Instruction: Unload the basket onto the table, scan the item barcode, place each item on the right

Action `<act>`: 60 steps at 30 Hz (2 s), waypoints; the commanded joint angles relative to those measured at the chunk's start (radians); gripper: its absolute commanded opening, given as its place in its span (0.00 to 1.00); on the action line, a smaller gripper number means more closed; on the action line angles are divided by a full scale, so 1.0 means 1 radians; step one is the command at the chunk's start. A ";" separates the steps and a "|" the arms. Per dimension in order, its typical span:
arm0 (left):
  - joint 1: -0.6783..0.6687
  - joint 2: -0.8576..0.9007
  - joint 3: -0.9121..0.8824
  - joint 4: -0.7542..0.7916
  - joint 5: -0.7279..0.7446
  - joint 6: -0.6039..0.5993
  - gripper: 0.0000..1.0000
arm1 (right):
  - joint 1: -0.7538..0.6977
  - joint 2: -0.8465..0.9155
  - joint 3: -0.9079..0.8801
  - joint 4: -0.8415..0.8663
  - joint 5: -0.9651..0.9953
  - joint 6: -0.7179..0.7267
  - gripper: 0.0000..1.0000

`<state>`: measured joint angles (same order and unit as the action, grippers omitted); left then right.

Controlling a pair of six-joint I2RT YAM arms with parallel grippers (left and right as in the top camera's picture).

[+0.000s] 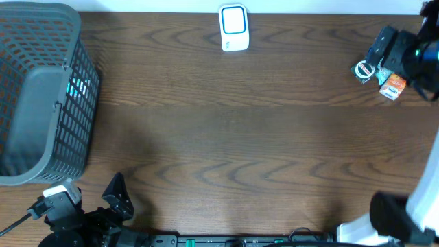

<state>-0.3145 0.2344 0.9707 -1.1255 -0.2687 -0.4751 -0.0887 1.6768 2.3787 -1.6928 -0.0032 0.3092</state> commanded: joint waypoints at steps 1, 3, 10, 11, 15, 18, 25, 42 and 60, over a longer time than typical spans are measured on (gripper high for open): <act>0.004 -0.002 -0.005 0.002 -0.017 -0.010 0.98 | 0.052 -0.117 -0.085 -0.002 0.012 -0.011 0.97; 0.004 -0.002 -0.005 0.002 -0.017 -0.010 0.98 | 0.089 -0.203 -0.183 0.019 0.035 -0.011 0.97; 0.004 -0.002 -0.005 0.002 -0.017 -0.010 0.97 | 0.130 -0.437 -0.538 0.151 0.038 -0.011 0.98; 0.004 -0.002 -0.005 0.002 -0.017 -0.010 0.98 | 0.130 -0.470 -0.593 0.172 0.038 -0.011 0.97; 0.004 -0.002 -0.005 0.002 -0.017 -0.010 0.98 | 0.130 -0.631 -0.855 0.285 0.028 -0.011 0.98; 0.004 -0.002 -0.005 0.002 -0.017 -0.010 0.98 | 0.130 -0.750 -1.023 0.352 0.026 -0.011 0.99; 0.004 -0.002 -0.005 0.002 -0.017 -0.010 0.98 | 0.130 -0.870 -1.208 0.360 -0.008 -0.003 0.99; 0.004 -0.002 -0.005 0.002 -0.017 -0.010 0.98 | 0.130 -0.871 -1.256 0.373 -0.019 0.035 0.99; 0.004 -0.002 -0.005 0.002 -0.017 -0.010 0.98 | 0.130 -0.871 -1.256 0.388 -0.183 0.700 0.99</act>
<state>-0.3145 0.2344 0.9699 -1.1248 -0.2687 -0.4755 0.0303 0.8089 1.1255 -1.3064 -0.1505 0.7967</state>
